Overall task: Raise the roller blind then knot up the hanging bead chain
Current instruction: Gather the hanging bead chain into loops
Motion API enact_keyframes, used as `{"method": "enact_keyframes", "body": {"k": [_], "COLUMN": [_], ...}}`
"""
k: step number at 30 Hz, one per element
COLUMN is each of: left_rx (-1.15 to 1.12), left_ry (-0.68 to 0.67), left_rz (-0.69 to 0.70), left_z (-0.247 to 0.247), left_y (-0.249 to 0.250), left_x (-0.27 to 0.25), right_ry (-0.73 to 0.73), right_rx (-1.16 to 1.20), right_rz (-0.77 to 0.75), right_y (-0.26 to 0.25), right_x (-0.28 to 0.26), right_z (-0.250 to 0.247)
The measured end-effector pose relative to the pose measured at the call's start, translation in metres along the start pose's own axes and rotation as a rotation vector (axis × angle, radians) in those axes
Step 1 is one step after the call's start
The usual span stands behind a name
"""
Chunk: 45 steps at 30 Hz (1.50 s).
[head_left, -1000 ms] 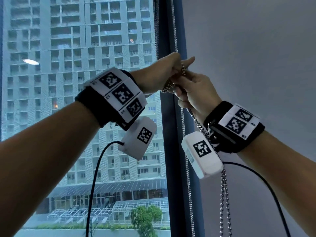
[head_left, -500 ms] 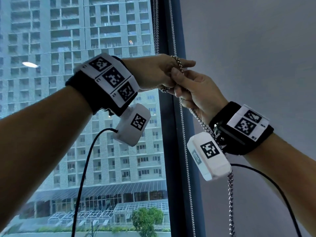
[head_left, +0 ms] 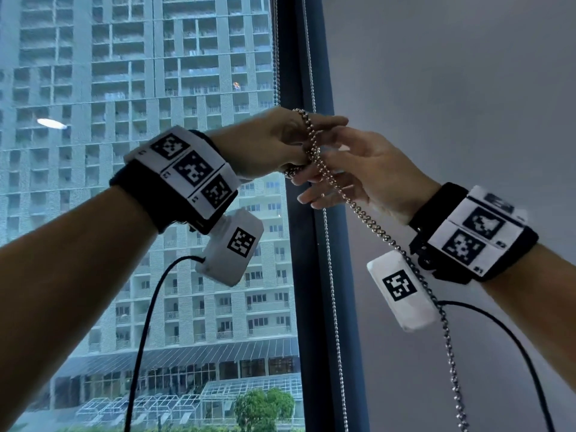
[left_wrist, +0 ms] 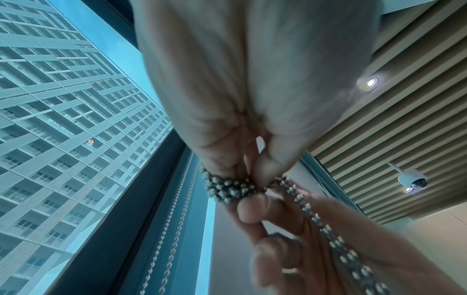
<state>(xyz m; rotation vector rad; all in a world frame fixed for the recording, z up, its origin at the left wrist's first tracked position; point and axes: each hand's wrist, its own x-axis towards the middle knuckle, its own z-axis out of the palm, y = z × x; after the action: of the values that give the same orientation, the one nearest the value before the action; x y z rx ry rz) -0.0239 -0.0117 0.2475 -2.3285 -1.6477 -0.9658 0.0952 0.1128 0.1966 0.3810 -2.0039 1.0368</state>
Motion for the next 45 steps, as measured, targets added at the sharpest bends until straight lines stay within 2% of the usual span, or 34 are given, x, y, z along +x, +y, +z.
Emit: {"method": "enact_keyframes", "body": {"k": [4, 8, 15, 25, 27, 31, 33, 35, 36, 38, 40, 42, 43, 45], "left_rx": [-0.126, -0.118, -0.1, -0.256, -0.259, -0.246, -0.302, -0.4, -0.463, -0.6, -0.678, -0.67, -0.664, -0.7], "left_ry": [-0.028, -0.017, 0.119, 0.112, 0.124, 0.164, 0.211, 0.267, 0.296, 0.348, 0.392, 0.423, 0.437, 0.466], "left_rz": [-0.007, 0.022, 0.071, 0.062, 0.072, 0.117, 0.145, 0.166, 0.17, 0.168, 0.154, 0.13, 0.121, 0.118], "left_z": [-0.007, -0.005, -0.003, -0.002, 0.001, 0.005, 0.007, 0.013, 0.015, 0.016, 0.015, 0.014, 0.015, 0.017], "left_y": [-0.001, -0.005, -0.005, -0.006, -0.006, -0.01, -0.01, -0.009, -0.009, -0.011, -0.012, -0.014, -0.015, -0.02], "left_x": [-0.002, -0.006, -0.009, -0.011, -0.012, -0.011, -0.01, -0.009, -0.009, -0.01, -0.011, -0.012, -0.013, -0.015], "right_ry": [-0.015, 0.031, 0.062, -0.013, 0.045, 0.289, 0.403, 0.47, 0.465, 0.361, 0.233, 0.136, 0.094, 0.029], "right_rx": [-0.452, -0.652, -0.622, -0.454, -0.502, -0.769, -0.751, -0.53, -0.323, 0.095, 0.301, 0.291, 0.2, -0.142], "right_rz": [-0.165, -0.232, -0.296, -0.261, -0.297, -0.398, -0.384, -0.312, -0.253, -0.11, -0.04, -0.039, -0.05, -0.088], "right_y": [-0.014, -0.014, -0.018, -0.014, -0.009, -0.006, -0.005, -0.003, -0.003, -0.003, -0.004, -0.007, -0.009, -0.013], "right_x": [0.001, 0.007, 0.011, 0.017, 0.017, 0.021, 0.024, 0.026, 0.026, 0.023, 0.018, 0.015, 0.013, 0.009], "right_z": [0.0, 0.003, -0.003, -0.012, -0.008, 0.004, 0.009, 0.011, 0.012, 0.013, 0.013, 0.01, 0.008, 0.006]}}
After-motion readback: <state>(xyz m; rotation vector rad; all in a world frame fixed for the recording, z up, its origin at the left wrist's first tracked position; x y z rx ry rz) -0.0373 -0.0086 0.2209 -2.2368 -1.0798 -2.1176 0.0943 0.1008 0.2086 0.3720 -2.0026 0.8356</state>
